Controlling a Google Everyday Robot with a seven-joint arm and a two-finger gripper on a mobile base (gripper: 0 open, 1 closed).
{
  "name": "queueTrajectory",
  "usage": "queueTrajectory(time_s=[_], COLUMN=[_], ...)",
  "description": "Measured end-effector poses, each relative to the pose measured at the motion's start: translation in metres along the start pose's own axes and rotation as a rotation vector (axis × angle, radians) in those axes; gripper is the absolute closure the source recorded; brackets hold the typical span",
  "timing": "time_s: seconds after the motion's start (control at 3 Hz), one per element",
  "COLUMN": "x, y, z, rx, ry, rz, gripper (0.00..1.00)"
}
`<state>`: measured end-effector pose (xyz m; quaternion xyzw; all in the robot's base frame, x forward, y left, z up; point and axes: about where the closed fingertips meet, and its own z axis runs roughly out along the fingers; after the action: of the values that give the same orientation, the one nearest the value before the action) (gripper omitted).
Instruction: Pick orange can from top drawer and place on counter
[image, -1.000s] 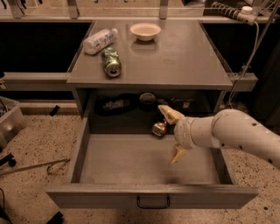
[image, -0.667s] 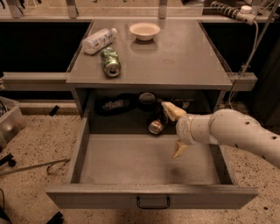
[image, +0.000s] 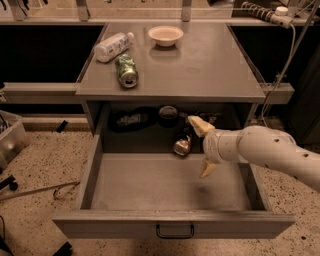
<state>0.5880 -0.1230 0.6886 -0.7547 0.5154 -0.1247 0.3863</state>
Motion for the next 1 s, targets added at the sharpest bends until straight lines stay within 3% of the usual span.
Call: queueTrajectory(time_s=[1.0], x=[0.026], y=[-0.035], z=[0.043], rx=[-0.095], ry=[0.052], rz=[-0.085], gripper=[0.00])
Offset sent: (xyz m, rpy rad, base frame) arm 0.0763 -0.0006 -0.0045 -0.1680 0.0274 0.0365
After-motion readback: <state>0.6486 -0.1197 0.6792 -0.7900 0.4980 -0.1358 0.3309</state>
